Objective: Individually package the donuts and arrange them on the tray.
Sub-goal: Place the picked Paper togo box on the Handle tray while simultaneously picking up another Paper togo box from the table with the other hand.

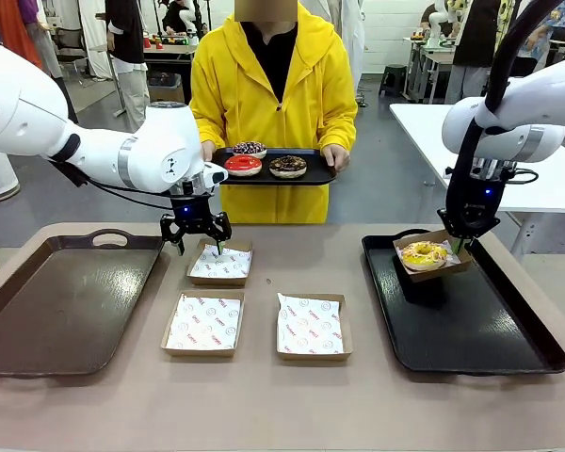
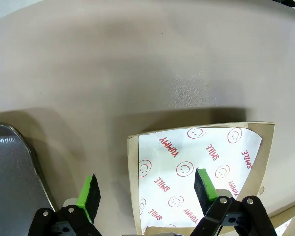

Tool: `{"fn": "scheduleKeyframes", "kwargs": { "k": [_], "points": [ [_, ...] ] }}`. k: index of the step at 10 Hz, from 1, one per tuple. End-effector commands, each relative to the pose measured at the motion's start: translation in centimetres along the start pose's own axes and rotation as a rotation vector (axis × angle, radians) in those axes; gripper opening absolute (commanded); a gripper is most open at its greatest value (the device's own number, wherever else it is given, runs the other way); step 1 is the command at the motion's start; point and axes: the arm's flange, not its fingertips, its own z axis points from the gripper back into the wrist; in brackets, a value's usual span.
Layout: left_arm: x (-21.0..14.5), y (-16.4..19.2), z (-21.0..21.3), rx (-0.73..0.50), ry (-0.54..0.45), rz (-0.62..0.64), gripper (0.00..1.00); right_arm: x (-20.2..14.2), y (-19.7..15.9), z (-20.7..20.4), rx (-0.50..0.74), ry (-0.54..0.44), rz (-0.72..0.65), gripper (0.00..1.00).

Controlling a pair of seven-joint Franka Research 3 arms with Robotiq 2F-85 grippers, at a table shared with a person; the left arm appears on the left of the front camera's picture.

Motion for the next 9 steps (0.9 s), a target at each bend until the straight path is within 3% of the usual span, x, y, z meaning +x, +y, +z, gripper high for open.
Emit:
{"fn": "scheduleKeyframes", "kwargs": {
  "k": [1, 4, 5, 6, 7, 8, 9],
  "points": [
    [0.45, -0.31, -0.03, 0.038, -0.005, 0.019, 1.00, 0.74, 0.23, 0.12, 0.030, -0.025, -0.041, 0.01],
    [0.45, -0.26, 0.07, 0.039, -0.017, 0.020, 1.00, 0.72, 0.28, 0.21, 0.026, -0.034, -0.044, 0.01],
    [0.27, -0.23, 0.24, 0.023, -0.017, 0.003, 1.00, 0.72, 0.28, 0.23, 0.029, -0.031, -0.037, 0.59],
    [0.23, -0.21, 0.30, 0.026, -0.015, -0.003, 0.40, 0.72, 0.28, 0.23, 0.032, -0.029, -0.038, 0.61],
    [0.21, -0.17, 0.28, 0.029, -0.010, -0.011, 0.40, 0.72, 0.22, 0.25, 0.036, -0.028, -0.040, 1.00],
    [0.20, -0.15, 0.20, 0.034, -0.006, -0.018, 0.00, 0.74, 0.17, 0.25, 0.040, -0.028, -0.041, 1.00],
    [0.17, -0.16, 0.07, 0.040, -0.001, -0.025, 0.35, 0.73, 0.14, 0.25, 0.043, -0.027, -0.041, 1.00]
  ]
}}
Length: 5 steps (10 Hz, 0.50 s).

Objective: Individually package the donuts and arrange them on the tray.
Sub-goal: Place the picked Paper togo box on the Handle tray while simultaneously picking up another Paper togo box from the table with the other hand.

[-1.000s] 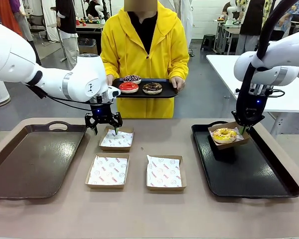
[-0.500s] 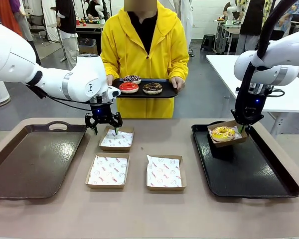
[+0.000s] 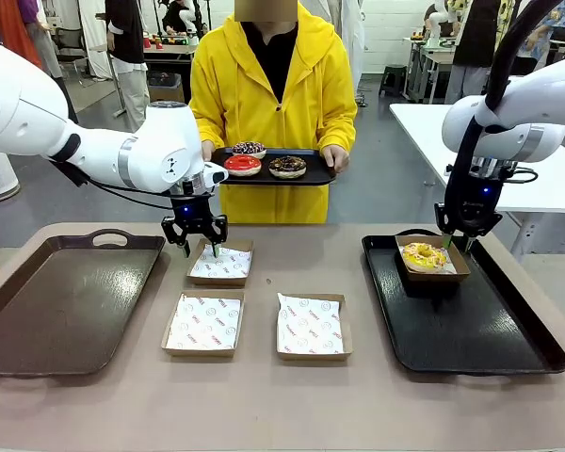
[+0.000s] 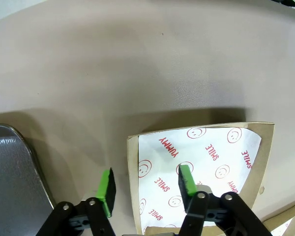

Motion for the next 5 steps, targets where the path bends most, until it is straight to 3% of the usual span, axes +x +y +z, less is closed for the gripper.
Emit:
{"fn": "scheduleKeyframes", "kwargs": {
  "k": [1, 2, 5],
  "points": [
    [0.16, -0.10, -0.05, 0.041, 0.003, -0.021, 0.00, 0.51, 0.00, 0.06, 0.034, -0.008, -0.016, 0.86],
    [0.13, -0.09, -0.05, 0.043, 0.003, -0.022, 0.00, 0.46, -0.06, 0.07, 0.036, -0.009, -0.017, 0.97],
    [0.11, -0.05, -0.01, 0.050, 0.006, -0.024, 0.00, 0.41, -0.16, 0.14, 0.043, -0.011, -0.017, 1.00]
  ]
}}
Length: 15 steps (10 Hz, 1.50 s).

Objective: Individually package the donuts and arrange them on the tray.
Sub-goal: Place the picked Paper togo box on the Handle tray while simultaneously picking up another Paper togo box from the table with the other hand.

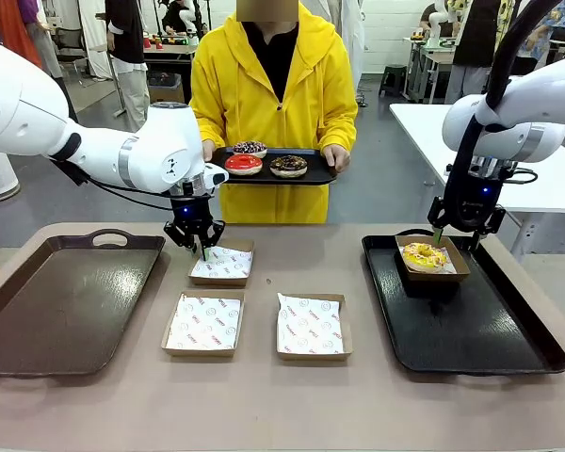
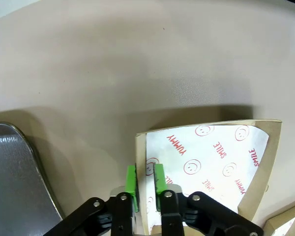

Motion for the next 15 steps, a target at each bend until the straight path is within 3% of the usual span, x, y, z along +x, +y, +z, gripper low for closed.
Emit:
{"fn": "scheduleKeyframes", "kwargs": {
  "k": [1, 5, 7, 9, 11, 15],
  "points": [
    [0.3, -0.1, 0.1, 0.037, -0.003, -0.010, 0.00, 0.4, -0.2, 0.1, 0.028, -0.010, -0.007, 1.00],
    [0.4, 0.0, 0.5, 0.039, -0.005, 0.001, 0.00, -0.7, -0.3, 0.8, 0.035, -0.017, -0.009, 1.00],
    [0.2, 0.3, 2.2, 0.029, -0.010, 0.026, 0.00, -3.7, -0.9, 2.4, 0.131, 0.014, -0.002, 1.00],
    [0.0, 0.2, 5.7, 0.012, -0.041, 0.072, 0.00, -8.6, -3.2, 5.1, 0.289, 0.074, 0.064, 1.00],
    [0.2, -0.3, 9.7, 0.000, -0.096, 0.087, 0.00, -13.9, -7.6, 7.8, 0.493, 0.059, 0.110, 1.00],
    [1.6, -0.9, 14.5, 0.009, -0.144, 0.134, 0.00, -20.1, -19.7, 10.4, 0.945, -0.162, 0.052, 1.00]
  ]
}}
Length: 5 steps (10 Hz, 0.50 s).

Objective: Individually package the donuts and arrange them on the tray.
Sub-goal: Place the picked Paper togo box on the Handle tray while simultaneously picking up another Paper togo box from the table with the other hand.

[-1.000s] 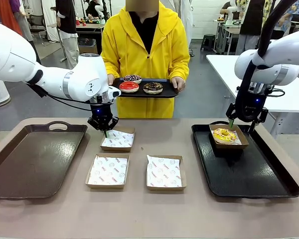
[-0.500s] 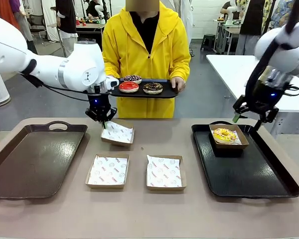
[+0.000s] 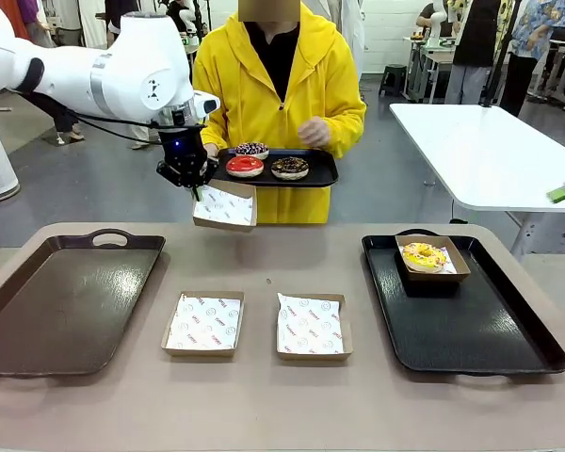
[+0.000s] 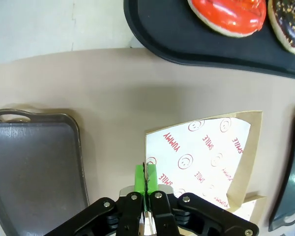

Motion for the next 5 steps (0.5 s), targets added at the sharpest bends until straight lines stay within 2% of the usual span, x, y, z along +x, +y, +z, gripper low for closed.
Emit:
{"fn": "scheduleKeyframes", "kwargs": {
  "k": [1, 3, 4, 5],
  "points": [
    [0.9, -0.7, 0.2, 0.051, -0.010, 0.048, 0.00, 0.0, -3.2, 2.1, 0.168, -0.116, -0.033, 1.00],
    [1.5, -0.8, 0.6, 0.064, -0.014, 0.074, 0.00, -0.1, -6.6, 4.0, 0.252, -0.155, -0.084, 1.00],
    [0.5, -0.1, 0.6, 0.011, -0.009, 0.026, 0.00, 0.1, -8.2, 4.2, 0.267, -0.148, -0.112, 1.00],
    [0.5, -0.1, 0.6, 0.011, -0.009, 0.026, 0.00, 0.2, -9.7, 4.2, 0.267, -0.153, -0.153, 1.00]
  ]
}}
